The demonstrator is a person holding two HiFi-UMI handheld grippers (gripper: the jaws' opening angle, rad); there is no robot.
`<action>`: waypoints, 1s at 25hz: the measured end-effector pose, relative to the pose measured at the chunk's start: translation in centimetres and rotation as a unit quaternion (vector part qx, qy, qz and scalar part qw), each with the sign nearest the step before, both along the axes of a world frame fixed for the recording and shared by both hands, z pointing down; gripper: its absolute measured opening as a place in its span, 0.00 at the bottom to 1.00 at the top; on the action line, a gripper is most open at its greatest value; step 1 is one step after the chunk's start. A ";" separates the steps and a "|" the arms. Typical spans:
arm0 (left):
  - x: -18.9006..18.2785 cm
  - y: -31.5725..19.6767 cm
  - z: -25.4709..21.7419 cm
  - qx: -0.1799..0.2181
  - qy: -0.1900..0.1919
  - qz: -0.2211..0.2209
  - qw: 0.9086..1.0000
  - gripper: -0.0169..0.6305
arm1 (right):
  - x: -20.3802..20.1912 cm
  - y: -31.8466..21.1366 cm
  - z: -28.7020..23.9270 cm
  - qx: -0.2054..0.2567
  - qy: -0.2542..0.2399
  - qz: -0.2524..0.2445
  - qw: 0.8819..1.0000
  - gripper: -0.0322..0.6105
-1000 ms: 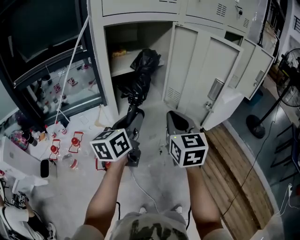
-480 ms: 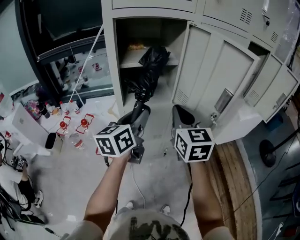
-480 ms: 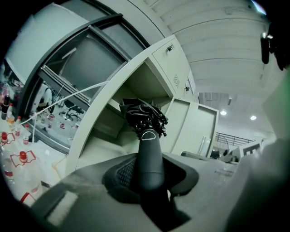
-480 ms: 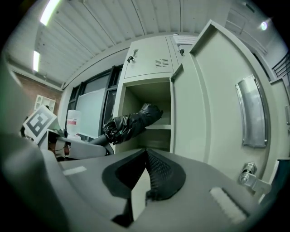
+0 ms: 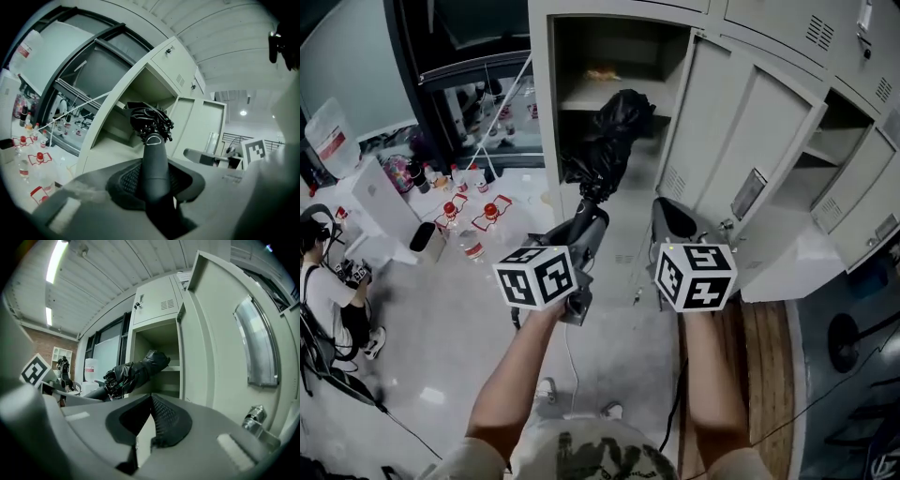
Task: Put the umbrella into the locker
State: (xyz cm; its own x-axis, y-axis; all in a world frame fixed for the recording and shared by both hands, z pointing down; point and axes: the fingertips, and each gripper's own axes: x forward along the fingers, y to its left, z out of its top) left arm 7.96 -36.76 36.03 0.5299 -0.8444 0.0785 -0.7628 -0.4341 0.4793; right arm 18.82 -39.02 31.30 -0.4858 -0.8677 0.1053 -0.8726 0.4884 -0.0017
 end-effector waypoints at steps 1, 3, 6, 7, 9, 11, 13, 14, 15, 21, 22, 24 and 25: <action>0.1 0.4 0.1 -0.002 -0.001 -0.005 1.000 0.21 | 0.0 0.1 0.1 -0.001 -0.001 -0.006 1.000 0.04; 0.2 1.1 0.5 -0.007 -0.003 -0.016 1.000 0.21 | 0.0 0.4 0.1 -0.003 -0.002 -0.018 1.000 0.04; 0.2 2.1 1.0 -0.014 -0.011 -0.032 0.999 0.21 | -0.2 0.7 0.2 -0.005 -0.006 -0.035 0.999 0.04; 0.2 2.4 1.3 -0.017 -0.013 -0.036 0.999 0.21 | -0.2 0.8 0.3 -0.006 -0.006 -0.040 0.999 0.04; 0.2 2.9 1.8 -0.024 -0.017 -0.045 0.999 0.21 | -0.3 1.0 0.2 -0.005 -0.008 -0.048 0.999 0.04; 0.1 3.3 2.3 -0.031 -0.022 -0.053 0.998 0.21 | -0.4 1.2 0.0 -0.003 -0.010 -0.056 0.998 0.04; 0.0 3.5 2.8 -0.038 -0.029 -0.058 0.997 0.21 | -0.6 1.3 -0.3 0.000 -0.013 -0.062 0.998 0.04; -0.1 3.5 3.0 -0.041 -0.033 -0.060 0.997 0.21 | -0.7 1.4 -0.4 0.000 -0.014 -0.064 0.998 0.04; -0.1 3.4 3.2 -0.044 -0.036 -0.062 0.996 0.21 | -0.8 1.4 -0.4 0.001 -0.014 -0.067 0.998 0.04; -0.6 2.1 4.3 -0.059 -0.050 -0.067 0.995 0.21 | -1.4 1.2 -0.4 0.004 -0.005 -0.072 0.997 0.04; -0.7 1.7 4.4 -0.059 -0.054 -0.065 0.995 0.21 | -1.4 1.0 -0.2 0.003 -0.004 -0.070 0.998 0.04; -0.9 0.7 4.7 -0.062 -0.062 -0.062 0.994 0.21 | -1.7 0.6 0.2 0.001 -0.002 -0.067 0.998 0.04; -1.0 0.2 4.8 -0.064 -0.064 -0.061 0.994 0.21 | -1.8 0.3 0.4 0.000 0.000 -0.066 0.998 0.04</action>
